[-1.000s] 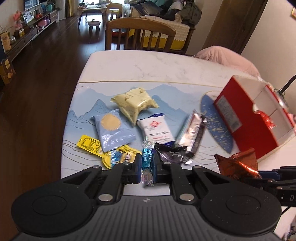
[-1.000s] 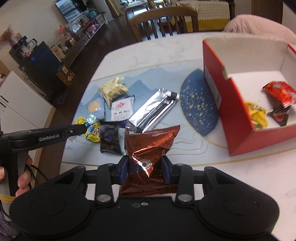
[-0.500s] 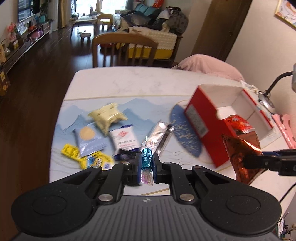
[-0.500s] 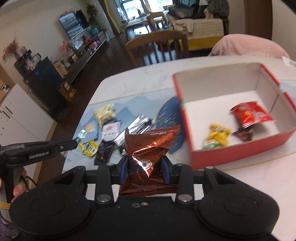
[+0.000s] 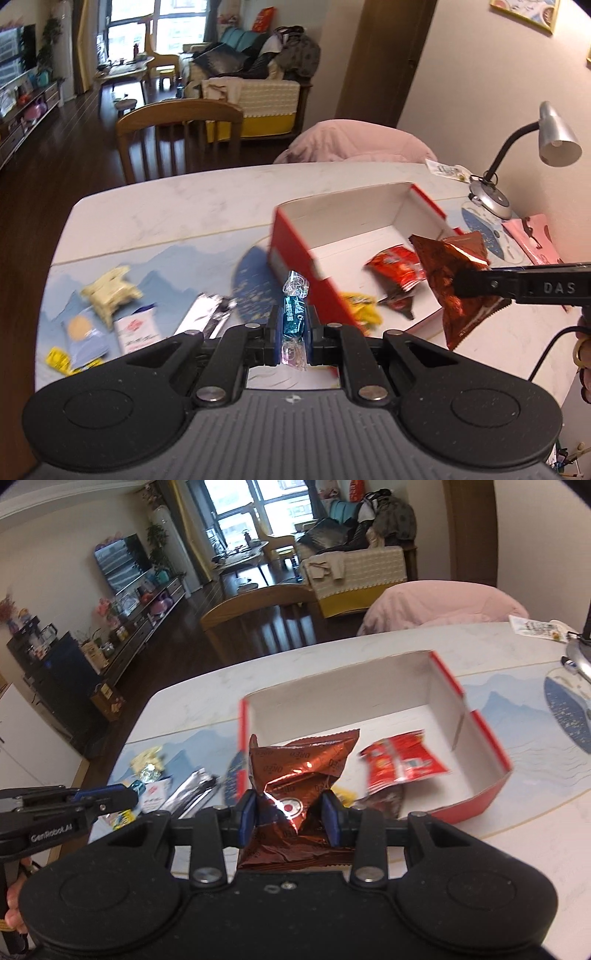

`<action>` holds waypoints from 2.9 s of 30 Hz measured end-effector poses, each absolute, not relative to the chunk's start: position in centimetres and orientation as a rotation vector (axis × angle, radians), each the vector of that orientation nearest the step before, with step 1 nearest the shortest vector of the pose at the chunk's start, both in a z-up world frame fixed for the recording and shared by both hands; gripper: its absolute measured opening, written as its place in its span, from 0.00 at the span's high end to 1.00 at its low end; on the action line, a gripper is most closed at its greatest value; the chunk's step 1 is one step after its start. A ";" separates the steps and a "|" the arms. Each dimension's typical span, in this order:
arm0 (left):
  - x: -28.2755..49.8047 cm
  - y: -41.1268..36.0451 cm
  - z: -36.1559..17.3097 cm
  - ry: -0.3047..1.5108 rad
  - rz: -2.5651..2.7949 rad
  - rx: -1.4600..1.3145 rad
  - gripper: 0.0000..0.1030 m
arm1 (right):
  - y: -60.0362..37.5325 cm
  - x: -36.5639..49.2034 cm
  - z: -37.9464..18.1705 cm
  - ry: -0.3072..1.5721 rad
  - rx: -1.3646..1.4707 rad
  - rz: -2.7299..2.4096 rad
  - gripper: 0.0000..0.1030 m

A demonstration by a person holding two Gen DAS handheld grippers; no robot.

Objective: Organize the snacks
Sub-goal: 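Carry blue candy and copper foil packet over the shoebox with both tools, then open both tools to drop the candy and foil packet into the box, then move both tools back from the shoebox toward the snack pile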

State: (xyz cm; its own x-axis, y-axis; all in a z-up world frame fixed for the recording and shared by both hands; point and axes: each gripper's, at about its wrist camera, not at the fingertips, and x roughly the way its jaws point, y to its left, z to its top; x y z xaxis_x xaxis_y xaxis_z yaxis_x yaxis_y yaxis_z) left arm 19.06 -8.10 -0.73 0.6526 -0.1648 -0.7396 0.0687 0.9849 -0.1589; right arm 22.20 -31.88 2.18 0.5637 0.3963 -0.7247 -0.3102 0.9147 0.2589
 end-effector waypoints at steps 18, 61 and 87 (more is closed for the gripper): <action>27.6 -17.8 -4.3 0.956 -0.104 -0.040 0.89 | -37.7 31.5 -2.5 0.934 0.058 0.351 0.64; 33.1 -23.4 -11.0 1.195 -0.124 0.043 0.89 | -40.1 32.6 -5.3 1.012 -0.004 0.446 0.63; 25.0 -17.8 -2.3 0.950 -0.155 -0.084 0.77 | -36.8 25.4 2.5 0.780 0.003 0.538 0.44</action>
State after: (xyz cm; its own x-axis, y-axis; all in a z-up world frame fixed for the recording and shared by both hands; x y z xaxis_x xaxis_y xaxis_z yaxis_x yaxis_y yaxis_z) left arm 25.01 -17.84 -2.33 0.5717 -0.1694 -0.8028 0.0954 0.9855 -0.1401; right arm 25.41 -36.78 2.52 0.5835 0.4623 -0.6677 -0.4599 0.8657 0.1975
